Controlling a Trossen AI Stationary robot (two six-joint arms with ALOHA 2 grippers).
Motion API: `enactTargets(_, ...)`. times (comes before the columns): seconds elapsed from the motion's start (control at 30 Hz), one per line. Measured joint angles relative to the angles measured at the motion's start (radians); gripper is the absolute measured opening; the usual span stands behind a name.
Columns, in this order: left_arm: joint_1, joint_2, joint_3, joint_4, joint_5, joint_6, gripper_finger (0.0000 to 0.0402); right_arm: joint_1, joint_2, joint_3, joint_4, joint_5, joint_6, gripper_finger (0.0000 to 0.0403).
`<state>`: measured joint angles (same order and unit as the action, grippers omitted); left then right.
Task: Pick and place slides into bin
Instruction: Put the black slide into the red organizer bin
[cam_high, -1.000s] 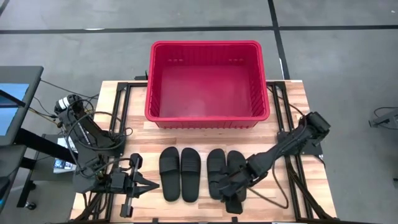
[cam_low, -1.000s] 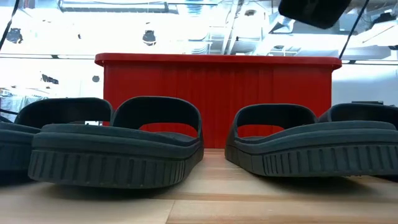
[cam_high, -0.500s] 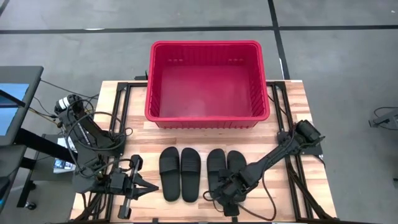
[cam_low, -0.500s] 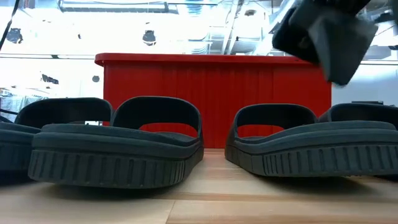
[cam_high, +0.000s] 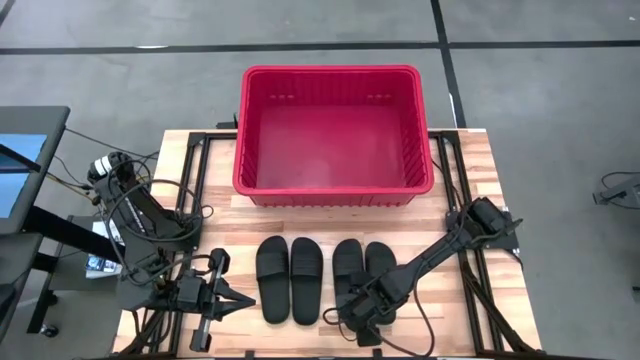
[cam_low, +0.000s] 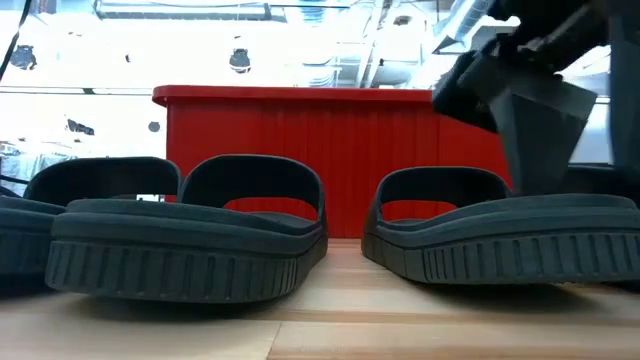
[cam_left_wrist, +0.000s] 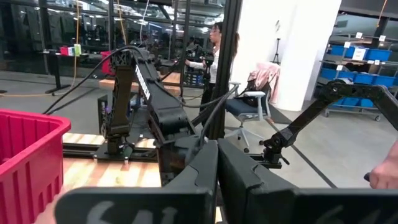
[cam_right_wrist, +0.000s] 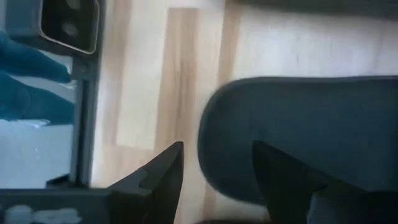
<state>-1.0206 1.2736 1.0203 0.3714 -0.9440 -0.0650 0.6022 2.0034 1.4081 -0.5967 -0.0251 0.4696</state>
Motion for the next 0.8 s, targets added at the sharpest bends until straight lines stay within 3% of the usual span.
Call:
enactTargets(0.37,0.000,0.000,0.000,0.000,0.000,-0.002,0.0000,0.014,0.086,0.004,-0.028,0.007,-0.003,0.0163)
enactTargets(0.8,0.000,0.000,0.000,0.000,0.000,-0.011,0.0000,0.023,0.094,0.001,-0.020,0.005,-0.007,0.0159)
